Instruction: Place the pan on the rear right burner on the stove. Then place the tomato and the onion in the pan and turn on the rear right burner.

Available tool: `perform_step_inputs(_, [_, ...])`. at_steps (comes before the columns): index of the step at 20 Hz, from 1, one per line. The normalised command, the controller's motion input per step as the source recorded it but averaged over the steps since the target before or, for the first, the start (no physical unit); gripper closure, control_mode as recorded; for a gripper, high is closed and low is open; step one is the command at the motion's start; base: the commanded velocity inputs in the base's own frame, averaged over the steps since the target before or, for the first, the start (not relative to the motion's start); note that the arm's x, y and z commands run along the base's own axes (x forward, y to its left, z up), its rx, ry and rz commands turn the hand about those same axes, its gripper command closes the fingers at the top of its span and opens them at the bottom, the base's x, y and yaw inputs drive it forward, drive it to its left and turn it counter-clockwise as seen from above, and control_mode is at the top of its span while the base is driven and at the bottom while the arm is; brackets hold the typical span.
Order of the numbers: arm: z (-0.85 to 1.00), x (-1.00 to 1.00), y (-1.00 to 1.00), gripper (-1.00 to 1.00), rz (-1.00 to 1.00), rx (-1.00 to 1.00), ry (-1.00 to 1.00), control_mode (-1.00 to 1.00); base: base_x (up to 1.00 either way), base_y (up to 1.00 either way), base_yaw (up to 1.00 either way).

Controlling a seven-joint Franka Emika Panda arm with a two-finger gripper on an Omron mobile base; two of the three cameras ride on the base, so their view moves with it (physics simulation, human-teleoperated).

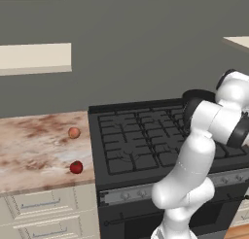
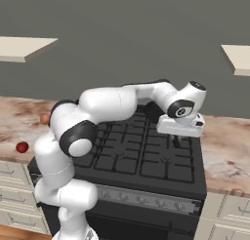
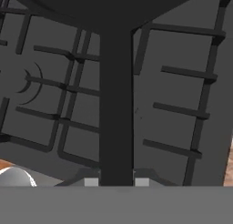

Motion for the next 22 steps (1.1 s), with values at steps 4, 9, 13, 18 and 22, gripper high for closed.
perform_step_inputs(4, [0.00,0.04,-0.01,1.00,0.00,0.00,0.00,-1.00,0.00,0.00,0.00])
perform_step_inputs(9, [0.00,0.26,0.00,1.00,0.00,0.00,0.00,-1.00,0.00,0.00,0.00])
perform_step_inputs(13, [0.00,0.35,0.00,1.00,0.00,0.00,0.00,-1.00,0.00,0.00,0.00])
perform_step_inputs(18, [-0.18,0.39,0.00,1.00,0.00,0.00,-0.01,-1.00,0.00,0.00,0.00])
perform_step_inputs(22, [-0.19,0.22,0.00,1.00,0.00,0.00,-0.01,-1.00,0.00,0.00,0.00])
